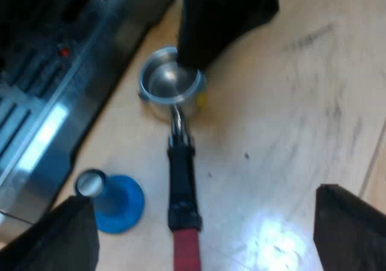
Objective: Put the handle in the coffee machine
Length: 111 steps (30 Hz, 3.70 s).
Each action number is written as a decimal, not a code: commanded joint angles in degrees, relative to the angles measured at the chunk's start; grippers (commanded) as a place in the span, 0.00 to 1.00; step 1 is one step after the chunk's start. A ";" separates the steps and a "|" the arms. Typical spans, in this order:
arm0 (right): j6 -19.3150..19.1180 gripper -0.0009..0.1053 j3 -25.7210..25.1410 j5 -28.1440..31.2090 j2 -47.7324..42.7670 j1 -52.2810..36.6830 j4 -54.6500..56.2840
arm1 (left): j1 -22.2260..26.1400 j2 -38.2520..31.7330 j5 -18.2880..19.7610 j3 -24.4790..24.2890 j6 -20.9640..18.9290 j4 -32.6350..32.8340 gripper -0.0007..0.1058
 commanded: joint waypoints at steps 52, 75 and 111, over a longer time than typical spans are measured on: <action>-9.21 0.82 -7.52 -9.33 18.02 -4.73 -0.68 | 16.45 -0.11 15.10 7.67 6.01 -10.99 0.70; -9.21 0.01 -7.52 -9.76 18.05 -3.26 3.03 | 16.45 -0.11 15.10 7.67 6.01 -10.99 0.70; 7.78 0.01 -7.52 0.33 -5.83 -1.59 25.47 | 4.79 -0.11 19.21 5.05 6.85 -4.89 0.70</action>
